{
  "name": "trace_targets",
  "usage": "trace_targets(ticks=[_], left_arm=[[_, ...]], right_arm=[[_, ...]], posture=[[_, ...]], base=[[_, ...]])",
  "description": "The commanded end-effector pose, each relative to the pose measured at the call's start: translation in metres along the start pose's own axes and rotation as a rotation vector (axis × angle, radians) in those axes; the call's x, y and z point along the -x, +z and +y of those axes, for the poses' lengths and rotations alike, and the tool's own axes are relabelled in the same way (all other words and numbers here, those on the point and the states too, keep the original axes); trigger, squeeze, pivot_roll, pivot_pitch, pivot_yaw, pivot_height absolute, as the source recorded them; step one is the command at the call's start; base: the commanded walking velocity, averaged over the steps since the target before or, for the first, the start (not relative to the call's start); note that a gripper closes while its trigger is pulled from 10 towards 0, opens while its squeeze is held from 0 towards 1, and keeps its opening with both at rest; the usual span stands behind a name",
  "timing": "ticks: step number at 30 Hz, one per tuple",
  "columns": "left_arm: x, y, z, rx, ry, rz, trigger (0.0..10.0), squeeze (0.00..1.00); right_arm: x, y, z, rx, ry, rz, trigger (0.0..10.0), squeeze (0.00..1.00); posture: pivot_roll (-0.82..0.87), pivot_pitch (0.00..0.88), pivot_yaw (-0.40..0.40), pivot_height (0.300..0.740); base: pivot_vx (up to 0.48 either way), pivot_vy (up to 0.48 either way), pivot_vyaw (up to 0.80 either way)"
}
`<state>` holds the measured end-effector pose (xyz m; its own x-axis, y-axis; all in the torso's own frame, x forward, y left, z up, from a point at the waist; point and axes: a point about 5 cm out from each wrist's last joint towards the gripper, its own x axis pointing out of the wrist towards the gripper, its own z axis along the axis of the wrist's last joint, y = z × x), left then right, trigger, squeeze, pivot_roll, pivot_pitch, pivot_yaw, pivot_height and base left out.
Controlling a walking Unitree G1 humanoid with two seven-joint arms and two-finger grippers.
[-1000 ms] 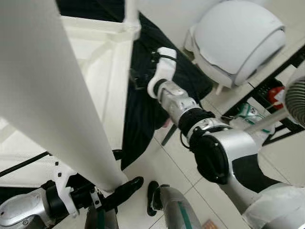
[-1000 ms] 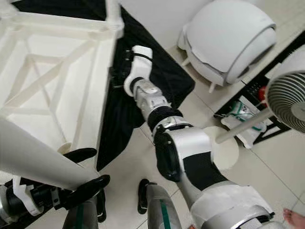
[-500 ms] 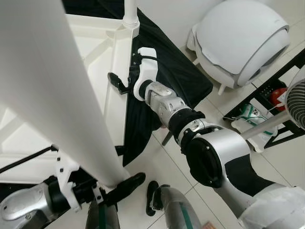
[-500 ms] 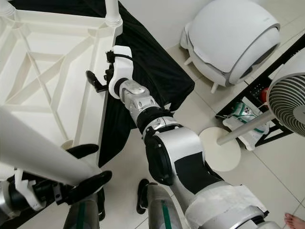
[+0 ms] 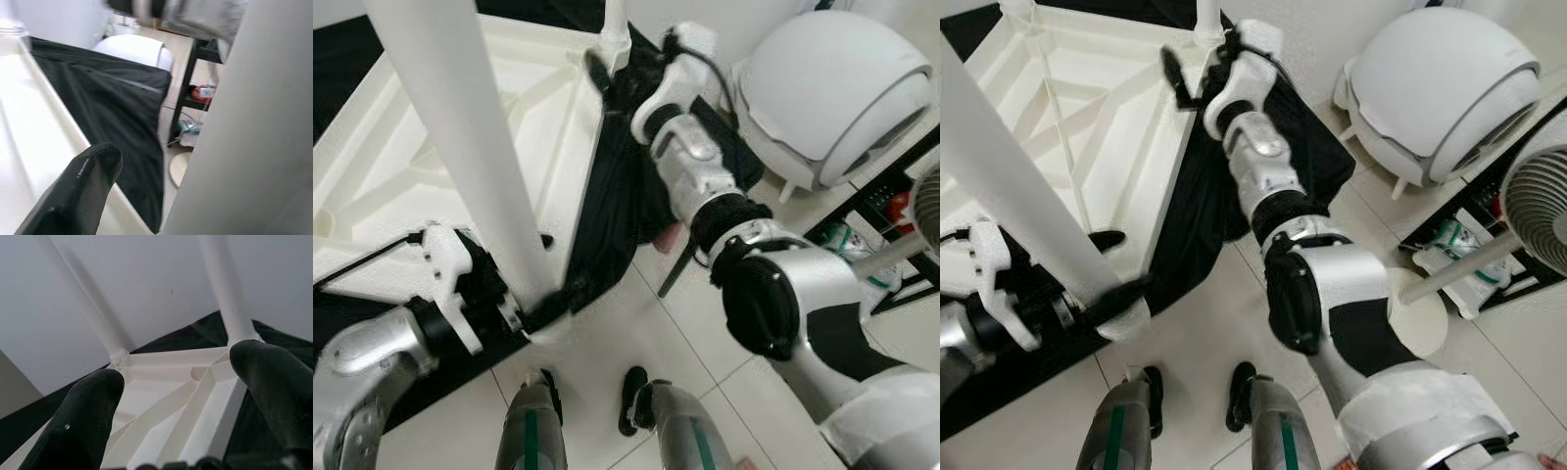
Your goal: Building children table
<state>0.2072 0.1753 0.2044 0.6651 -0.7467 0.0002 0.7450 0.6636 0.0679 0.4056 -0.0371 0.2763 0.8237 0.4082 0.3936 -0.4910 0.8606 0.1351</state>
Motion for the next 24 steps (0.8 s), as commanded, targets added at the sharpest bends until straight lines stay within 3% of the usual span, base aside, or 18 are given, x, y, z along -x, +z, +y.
trace_targets(ticks=[1,5,8,9,10,11,21,22,23,24], left_arm=[[0.008,0.004,0.036,-0.021,0.420,-0.011,10.0,0.00],[0.012,0.012,0.061,-0.008,0.501,-0.044,10.0,0.00],[0.012,0.015,0.064,-0.030,0.499,-0.055,10.0,0.00],[0.008,0.017,0.065,-0.014,0.473,-0.063,10.0,0.09],[0.008,0.017,0.065,-0.014,0.473,-0.063,10.0,0.09],[0.006,0.017,0.066,0.002,0.458,-0.069,10.0,1.00],[-0.002,0.023,0.072,-0.029,0.467,-0.088,10.0,1.00],[-0.004,0.023,0.074,-0.039,0.473,-0.076,10.0,0.94],[-0.006,0.022,0.074,-0.042,0.470,-0.066,10.0,0.00],[-0.007,0.021,0.074,-0.032,0.463,-0.053,10.0,0.00]], right_arm=[[0.006,-0.002,-0.003,0.013,0.041,-0.028,10.0,0.00],[0.015,-0.006,-0.010,0.043,0.087,-0.043,10.0,0.00],[0.017,-0.009,-0.013,0.053,0.087,-0.038,10.0,0.00],[0.023,-0.014,-0.018,0.063,0.076,-0.029,10.0,0.00],[0.023,-0.014,-0.018,0.063,0.076,-0.029,10.0,0.00],[0.026,-0.016,-0.021,0.065,0.070,-0.026,10.0,0.00],[0.044,-0.030,-0.038,0.077,0.038,0.003,10.0,0.00],[0.047,-0.032,-0.041,0.076,0.041,0.009,10.0,0.00],[0.051,-0.034,-0.042,0.078,0.049,0.014,10.0,0.00],[0.053,-0.036,-0.044,0.078,0.060,0.018,10.0,0.00]], posture=[[0.11,0.171,-0.045,0.740],[0.10,0.166,-0.039,0.740],[0.10,0.158,-0.031,0.740],[0.10,0.155,-0.024,0.740],[0.10,0.155,-0.024,0.740],[0.10,0.150,-0.020,0.740],[0.11,0.137,-0.021,0.740],[0.11,0.139,-0.023,0.740],[0.11,0.139,-0.027,0.740],[0.11,0.139,-0.027,0.740]], base=[[0.000,0.000,0.00],[0.000,0.000,0.00],[0.000,0.000,0.00],[0.000,0.000,0.00],[0.000,0.000,0.00],[0.000,0.000,0.00],[0.000,0.000,0.00],[0.000,0.000,0.00],[0.000,0.000,0.00],[0.000,0.000,0.00]])
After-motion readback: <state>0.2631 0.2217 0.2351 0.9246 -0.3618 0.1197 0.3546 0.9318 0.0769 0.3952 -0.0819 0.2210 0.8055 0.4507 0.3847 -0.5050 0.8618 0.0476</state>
